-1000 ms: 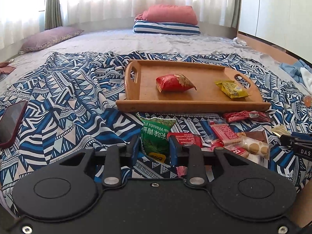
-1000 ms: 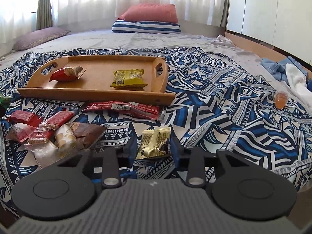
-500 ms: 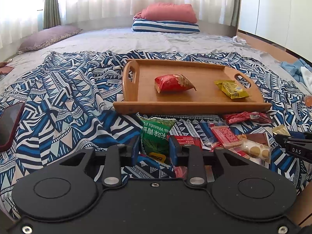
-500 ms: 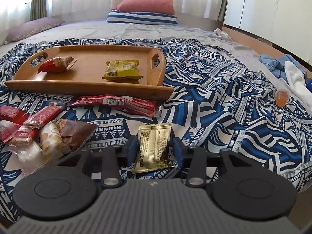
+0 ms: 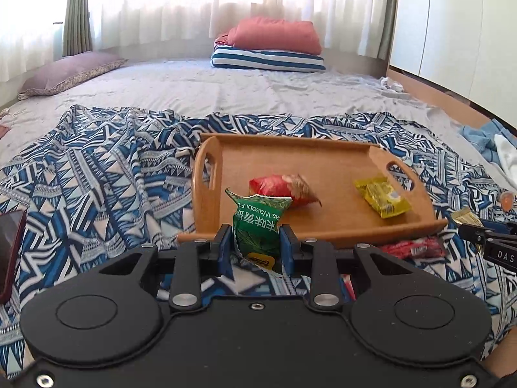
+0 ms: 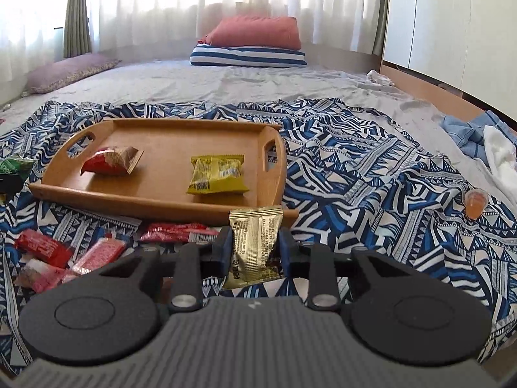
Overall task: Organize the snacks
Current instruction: 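Carry both packets onto the tray and open both grippers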
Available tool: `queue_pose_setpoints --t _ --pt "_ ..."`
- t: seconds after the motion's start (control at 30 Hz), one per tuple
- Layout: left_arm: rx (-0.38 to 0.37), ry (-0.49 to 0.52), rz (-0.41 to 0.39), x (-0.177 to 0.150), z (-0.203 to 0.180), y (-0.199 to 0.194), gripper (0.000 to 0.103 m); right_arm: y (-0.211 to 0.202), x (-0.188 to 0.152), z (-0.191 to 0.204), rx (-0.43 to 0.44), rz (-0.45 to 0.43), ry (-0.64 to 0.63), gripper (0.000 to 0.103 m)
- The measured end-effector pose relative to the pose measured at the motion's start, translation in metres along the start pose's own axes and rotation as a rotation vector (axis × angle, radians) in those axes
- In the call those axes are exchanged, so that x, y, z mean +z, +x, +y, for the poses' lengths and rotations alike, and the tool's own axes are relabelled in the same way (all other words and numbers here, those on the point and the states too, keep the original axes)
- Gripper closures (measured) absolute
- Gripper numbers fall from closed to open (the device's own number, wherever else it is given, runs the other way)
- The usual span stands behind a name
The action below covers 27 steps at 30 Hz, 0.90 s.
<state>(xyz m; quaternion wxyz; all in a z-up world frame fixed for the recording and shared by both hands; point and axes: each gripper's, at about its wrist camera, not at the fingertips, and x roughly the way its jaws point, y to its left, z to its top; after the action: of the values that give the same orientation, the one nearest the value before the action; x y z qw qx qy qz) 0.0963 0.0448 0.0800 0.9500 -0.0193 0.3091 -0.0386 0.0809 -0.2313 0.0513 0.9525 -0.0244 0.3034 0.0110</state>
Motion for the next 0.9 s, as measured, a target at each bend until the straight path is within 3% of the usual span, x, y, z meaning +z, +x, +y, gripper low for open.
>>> queue_pose_setpoints --t 0.13,0.27,0.43,0.63,0.9 --pt "-0.055 -0.007 0.041 0.016 -0.008 0.018 0.073 0.016 0.025 -0.004 0.066 0.037 0.019 0.069" --pt "-0.106 -0.027 0.104 0.025 -0.017 0.041 0.073 0.046 0.043 -0.004 0.136 0.14 0.042 0.069" --pt "-0.13 -0.039 0.182 0.035 -0.028 0.077 0.073 0.083 0.056 -0.002 0.162 0.228 0.068 0.069" --pt "-0.1 -0.049 0.259 0.041 -0.028 0.123 0.074 0.111 0.063 0.008 0.165 0.275 0.052 0.069" --pt "-0.045 -0.082 0.282 0.05 -0.017 0.157 0.074 0.138 0.072 0.015 0.155 0.267 0.054 0.069"
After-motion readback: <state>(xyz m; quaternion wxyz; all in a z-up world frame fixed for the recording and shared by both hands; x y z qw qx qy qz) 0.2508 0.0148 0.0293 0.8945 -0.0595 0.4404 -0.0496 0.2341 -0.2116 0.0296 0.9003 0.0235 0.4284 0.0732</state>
